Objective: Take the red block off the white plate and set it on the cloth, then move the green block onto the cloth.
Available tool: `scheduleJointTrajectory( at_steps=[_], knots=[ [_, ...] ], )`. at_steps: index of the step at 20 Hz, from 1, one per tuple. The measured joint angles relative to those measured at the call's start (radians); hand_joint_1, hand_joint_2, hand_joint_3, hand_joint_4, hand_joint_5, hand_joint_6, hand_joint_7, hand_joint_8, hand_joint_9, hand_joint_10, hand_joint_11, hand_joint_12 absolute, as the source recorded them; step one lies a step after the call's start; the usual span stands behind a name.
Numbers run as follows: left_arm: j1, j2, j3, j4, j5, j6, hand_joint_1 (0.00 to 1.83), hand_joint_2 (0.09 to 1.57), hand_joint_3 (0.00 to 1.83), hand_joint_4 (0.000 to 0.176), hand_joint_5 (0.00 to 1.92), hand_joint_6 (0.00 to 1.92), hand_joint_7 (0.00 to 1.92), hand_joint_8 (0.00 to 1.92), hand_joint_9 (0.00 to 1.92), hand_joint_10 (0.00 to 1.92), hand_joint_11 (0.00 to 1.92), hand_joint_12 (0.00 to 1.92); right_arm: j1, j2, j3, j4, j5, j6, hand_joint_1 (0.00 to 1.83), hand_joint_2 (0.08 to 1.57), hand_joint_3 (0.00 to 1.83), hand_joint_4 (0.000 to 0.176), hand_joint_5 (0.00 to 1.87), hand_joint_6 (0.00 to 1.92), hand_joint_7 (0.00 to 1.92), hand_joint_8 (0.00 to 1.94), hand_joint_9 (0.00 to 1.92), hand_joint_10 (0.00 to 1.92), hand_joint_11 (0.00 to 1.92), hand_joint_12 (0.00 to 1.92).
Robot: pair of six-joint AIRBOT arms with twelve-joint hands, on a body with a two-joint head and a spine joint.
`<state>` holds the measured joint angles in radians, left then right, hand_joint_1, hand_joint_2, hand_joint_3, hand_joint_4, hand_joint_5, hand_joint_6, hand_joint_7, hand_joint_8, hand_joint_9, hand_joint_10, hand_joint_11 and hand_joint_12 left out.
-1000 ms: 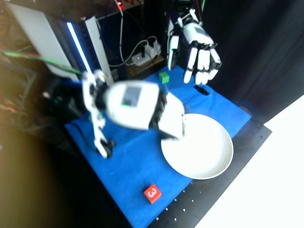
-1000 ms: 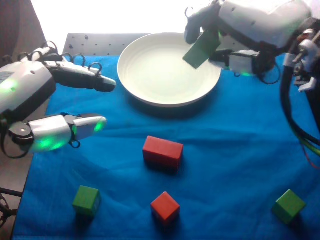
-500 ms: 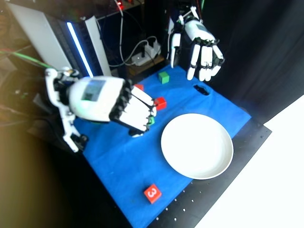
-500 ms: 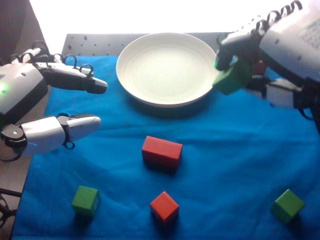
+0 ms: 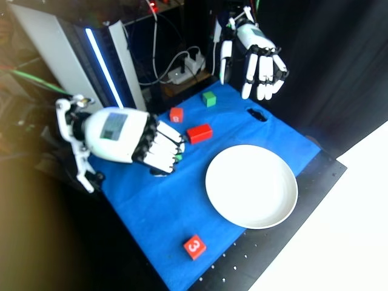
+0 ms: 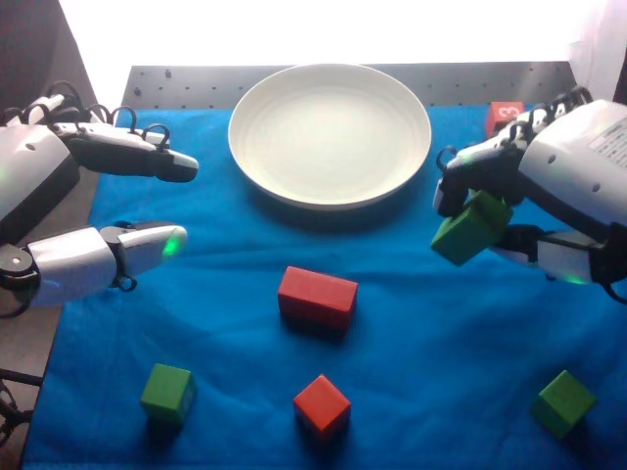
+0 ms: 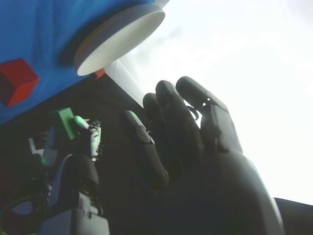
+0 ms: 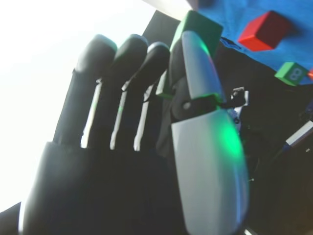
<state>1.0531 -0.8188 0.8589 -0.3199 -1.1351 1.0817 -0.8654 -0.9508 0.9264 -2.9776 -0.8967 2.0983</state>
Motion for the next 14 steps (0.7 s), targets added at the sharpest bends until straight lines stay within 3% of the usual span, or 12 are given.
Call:
scheduleJointTrajectory(
  at_steps=[1, 2, 3, 4, 5, 8, 12, 14],
  knots=[
    [0.0, 0.0, 0.0, 0.0, 0.0, 0.0, 0.59, 1.14, 0.0, 0.091, 0.8, 0.0, 0.6, 0.0, 0.54, 0.01, 0.0, 1.23, 0.0, 0.002, -0.004, 0.0, 0.0, 0.0, 1.39, 1.09, 0.0, 0.0, 1.0, 0.96, 1.0, 0.91, 0.99, 1.14, 0.82, 1.62],
    [0.001, 0.0, 0.0, 0.001, 0.0, 0.0, 0.58, 1.14, 0.0, 0.084, 0.8, 0.0, 0.59, 0.0, 0.54, 0.01, 0.0, 1.21, 0.0, 0.01, -0.015, 0.0, -0.002, 0.0, 1.38, 0.97, 0.0, 0.0, 0.65, 0.84, 0.67, 0.87, 0.57, 1.19, 0.44, 1.75],
    [0.003, 0.0, 0.0, 0.0, -0.003, 0.0, 0.58, 1.14, 0.0, 0.084, 0.8, 0.0, 0.59, 0.0, 0.54, 0.01, 0.0, 1.21, 0.0, 0.013, -0.017, 0.0, -0.002, 0.0, 1.38, 0.97, 0.0, 0.0, 0.65, 0.84, 0.67, 0.87, 0.57, 1.19, 0.44, 1.75],
    [0.006, 0.0, 0.0, -0.004, -0.006, 0.0, 0.58, 1.13, 0.0, 0.104, 0.81, 0.0, 0.6, 0.0, 0.55, 0.01, 0.0, 1.24, 0.0, 0.02, -0.024, 0.0, -0.002, 0.001, 1.3, 0.95, 0.0, 0.0, 0.53, 0.82, 0.53, 0.78, 0.36, 1.13, 0.19, 1.8],
    [0.006, 0.0, 0.0, -0.007, -0.006, 0.0, 0.59, 1.13, 0.0, 0.11, 0.81, 0.01, 0.6, 0.0, 0.55, 0.01, 0.0, 1.24, -0.011, 0.029, -0.031, 0.0, -0.012, 0.0, 1.25, 0.93, 0.0, 0.0, 0.46, 0.79, 0.44, 0.7, 0.25, 1.07, 0.05, 1.83],
    [0.006, 0.0, 0.0, -0.006, -0.01, 0.0, 0.61, 1.13, 0.0, 0.102, 0.8, 0.0, 0.6, 0.0, 0.54, 0.01, 0.0, 1.24, -0.026, 0.048, -0.048, 0.0, -0.035, 0.001, 1.07, 0.92, 0.0, 0.0, 0.31, 0.77, 0.3, 0.59, 0.08, 1.04, 0.0, 1.76],
    [0.006, 0.0, 0.0, -0.01, -0.013, 0.003, 0.57, 1.13, 0.0, 0.129, 0.77, 0.0, 0.59, 0.0, 0.53, 0.0, 0.0, 1.2, -0.037, 0.058, -0.055, 0.0, -0.053, 0.001, 1.07, 0.89, 0.0, 0.0, 0.27, 0.79, 0.29, 0.65, 0.07, 1.11, 0.0, 1.76],
    [0.006, 0.0, 0.0, -0.01, -0.013, 0.003, 0.57, 1.14, 0.0, 0.128, 0.76, 0.0, 0.59, 0.0, 0.53, 0.0, 0.0, 1.15, -0.037, 0.06, -0.055, 0.0, -0.063, 0.001, 1.05, 0.91, 0.0, 0.0, 0.27, 0.84, 0.28, 0.73, 0.09, 1.15, 0.0, 1.77]
  ],
)
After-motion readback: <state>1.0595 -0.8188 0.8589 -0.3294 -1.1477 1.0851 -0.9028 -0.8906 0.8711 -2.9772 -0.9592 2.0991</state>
